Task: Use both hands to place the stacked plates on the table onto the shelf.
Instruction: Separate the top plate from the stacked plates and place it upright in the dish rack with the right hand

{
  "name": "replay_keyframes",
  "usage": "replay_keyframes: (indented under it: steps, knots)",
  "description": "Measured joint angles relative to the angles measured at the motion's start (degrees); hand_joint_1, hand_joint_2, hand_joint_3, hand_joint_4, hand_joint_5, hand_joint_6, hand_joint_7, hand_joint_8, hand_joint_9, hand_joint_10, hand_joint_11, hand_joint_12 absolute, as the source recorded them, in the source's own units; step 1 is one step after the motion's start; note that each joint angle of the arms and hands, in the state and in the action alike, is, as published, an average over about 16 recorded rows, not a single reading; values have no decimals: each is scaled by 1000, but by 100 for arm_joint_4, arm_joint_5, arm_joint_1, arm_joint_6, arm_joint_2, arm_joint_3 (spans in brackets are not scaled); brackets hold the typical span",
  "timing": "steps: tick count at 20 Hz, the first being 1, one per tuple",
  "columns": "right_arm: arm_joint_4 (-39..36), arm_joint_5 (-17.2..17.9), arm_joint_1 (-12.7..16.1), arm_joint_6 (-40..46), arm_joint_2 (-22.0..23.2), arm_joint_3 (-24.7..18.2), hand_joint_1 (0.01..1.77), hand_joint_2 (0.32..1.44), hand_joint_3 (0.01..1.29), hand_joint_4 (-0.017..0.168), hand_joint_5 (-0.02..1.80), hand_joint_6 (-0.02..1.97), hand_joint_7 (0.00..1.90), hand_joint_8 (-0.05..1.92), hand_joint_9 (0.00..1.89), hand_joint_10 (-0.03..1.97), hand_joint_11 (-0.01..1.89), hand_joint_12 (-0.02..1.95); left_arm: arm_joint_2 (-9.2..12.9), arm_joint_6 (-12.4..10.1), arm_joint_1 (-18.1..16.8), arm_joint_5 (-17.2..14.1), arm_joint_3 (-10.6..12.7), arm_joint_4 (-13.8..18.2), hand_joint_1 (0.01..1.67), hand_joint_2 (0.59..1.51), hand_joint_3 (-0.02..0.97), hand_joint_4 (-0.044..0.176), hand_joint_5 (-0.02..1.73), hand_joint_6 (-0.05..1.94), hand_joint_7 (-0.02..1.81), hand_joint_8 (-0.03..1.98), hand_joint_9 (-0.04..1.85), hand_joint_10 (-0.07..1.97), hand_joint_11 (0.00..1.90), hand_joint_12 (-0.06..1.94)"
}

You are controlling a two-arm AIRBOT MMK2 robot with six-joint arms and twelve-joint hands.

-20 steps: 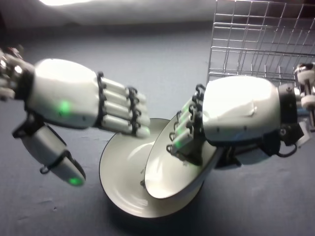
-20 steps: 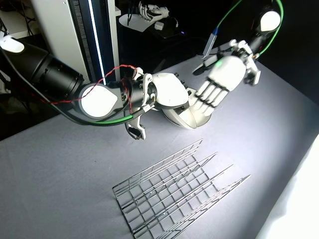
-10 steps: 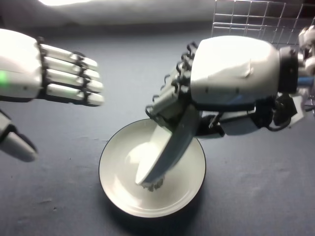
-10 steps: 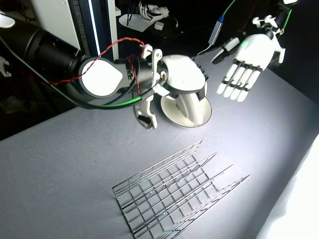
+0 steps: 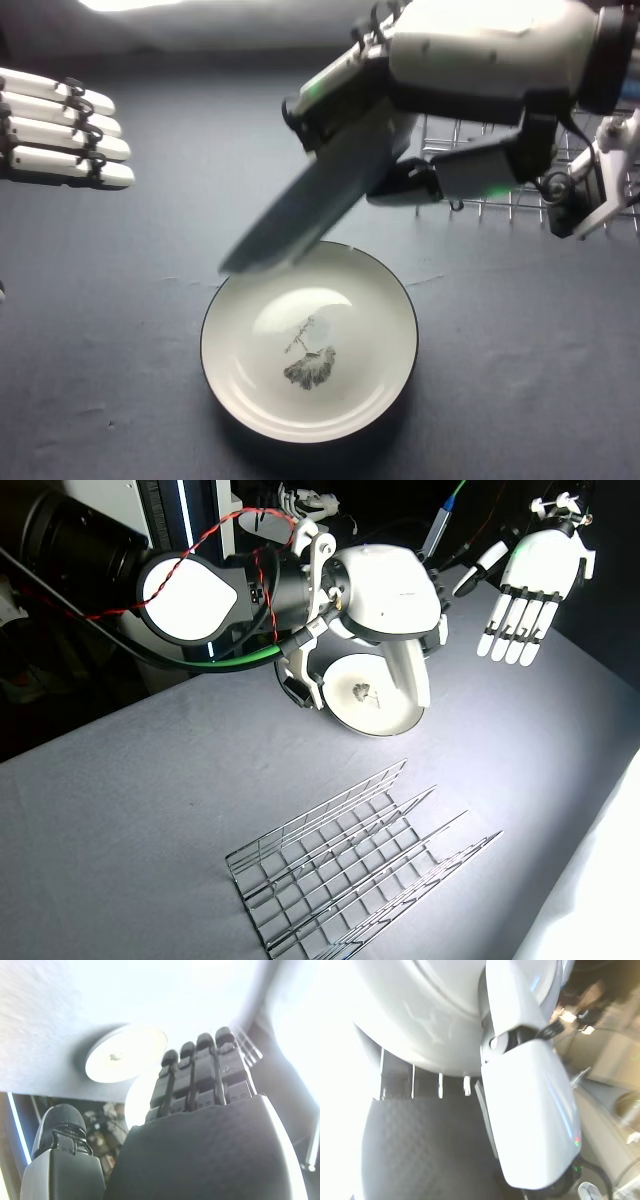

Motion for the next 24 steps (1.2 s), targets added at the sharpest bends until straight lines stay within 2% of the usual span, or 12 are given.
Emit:
replay_keyframes:
  steps: [6,13,18,24]
  knots:
    - [1431,-677,300,-2,107,-60,1337,1092,11,-7,716,1391,860,1129,897,1217,829,1385,85,34,-39,34,0,-9,14,1068,20,-3,17,20,20,14,22,9,14,12]
    - [2973,-1348,558,-12,205,83,1349,1091,12,-7,720,1383,858,1117,896,1205,828,1375,57,71,-83,32,-15,0,14,1068,20,-3,14,21,18,14,22,9,14,12]
    - [3715,-1646,678,-23,274,294,1358,1092,12,-7,720,1377,857,1109,895,1197,830,1374,29,73,-99,45,-39,10,13,1069,20,-3,15,20,17,15,22,8,14,12]
    - [4058,-1778,766,-33,330,622,1366,1091,12,-7,724,1367,861,1104,892,1189,834,1381,15,74,-99,73,-71,21,14,1068,21,-3,16,20,16,15,22,8,15,12]
